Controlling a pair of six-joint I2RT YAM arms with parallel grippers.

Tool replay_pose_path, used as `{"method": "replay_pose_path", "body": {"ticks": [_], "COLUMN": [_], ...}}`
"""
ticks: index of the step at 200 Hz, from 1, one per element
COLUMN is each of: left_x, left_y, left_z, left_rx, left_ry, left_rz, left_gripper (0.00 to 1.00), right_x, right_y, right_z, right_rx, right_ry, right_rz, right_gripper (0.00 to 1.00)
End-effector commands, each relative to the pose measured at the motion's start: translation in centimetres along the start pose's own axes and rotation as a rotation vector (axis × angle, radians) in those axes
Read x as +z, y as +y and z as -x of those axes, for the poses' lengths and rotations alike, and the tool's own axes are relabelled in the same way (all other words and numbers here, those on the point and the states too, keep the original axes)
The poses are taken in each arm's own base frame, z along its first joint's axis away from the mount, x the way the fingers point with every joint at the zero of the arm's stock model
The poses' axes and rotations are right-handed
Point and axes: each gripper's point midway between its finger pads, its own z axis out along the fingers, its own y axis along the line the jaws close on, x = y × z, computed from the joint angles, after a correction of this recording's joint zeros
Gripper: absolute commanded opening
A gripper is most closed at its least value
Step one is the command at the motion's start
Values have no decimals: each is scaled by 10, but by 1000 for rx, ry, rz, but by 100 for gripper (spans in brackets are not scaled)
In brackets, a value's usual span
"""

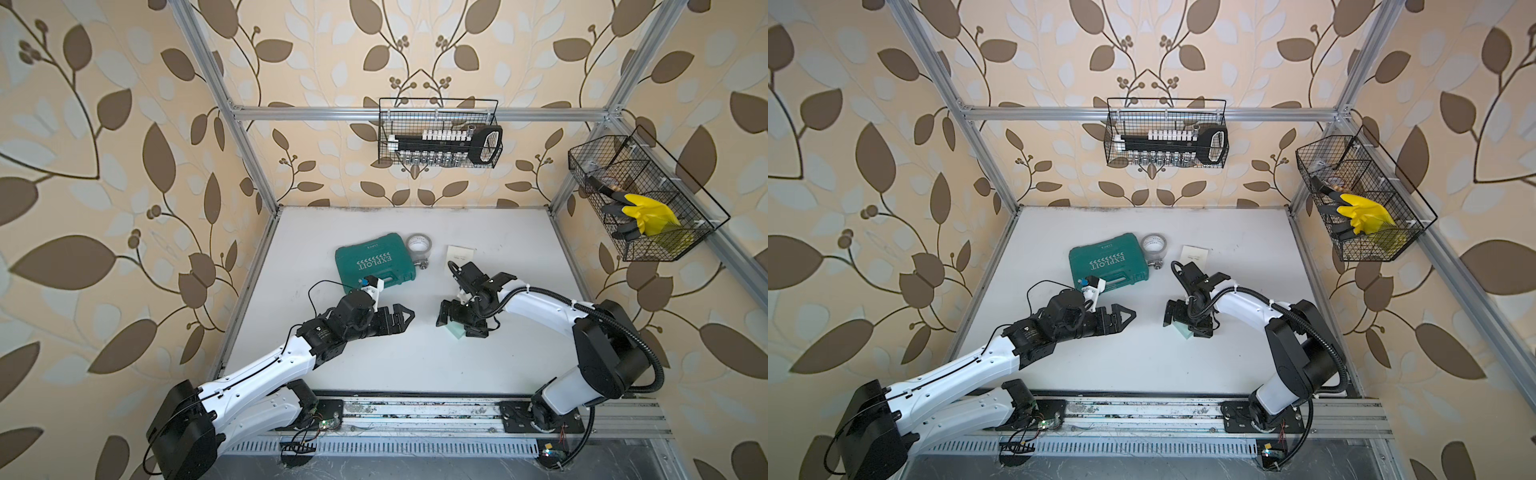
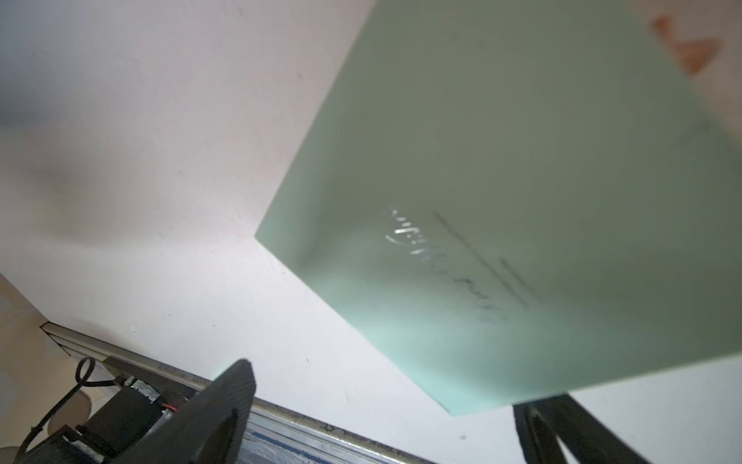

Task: Take out the earrings from the drawer-style jewelry box
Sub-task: Move the jewelry box to the center of the board.

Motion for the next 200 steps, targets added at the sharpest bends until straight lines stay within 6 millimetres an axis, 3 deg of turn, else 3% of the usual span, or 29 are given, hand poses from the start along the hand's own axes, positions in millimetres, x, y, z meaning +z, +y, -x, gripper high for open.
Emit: {"method": "replay_pose_path", "body": {"ticks": [1, 74, 112, 140, 177, 200], "left_x": [-1, 0, 8, 16, 24, 26], "left_y": [-2, 2, 2, 6, 8, 6], "left_z": [-2, -2, -1, -3, -3, -1], "left_rx": [-1, -16, -49, -106, -143, -146], "left_ry": [-5, -7, -12, -7, -12, -11], "left_rz": [-9, 3, -9, -9, -14, -17], "left_gripper": [99, 99, 99, 99, 99, 99], "right_x": [4, 17, -10, -35, -56, -54], "right_y": [25, 72, 85, 64, 23, 12], "right_z": [4, 40, 43, 55, 102, 130], "right_rx": [5, 33, -36, -124, -110, -86], "right_ry": [8, -5, -47, -114, -187, -171], "right_rz": [41, 78, 80, 12, -30, -15], "right_gripper": [98, 93, 93, 93, 94, 95]}}
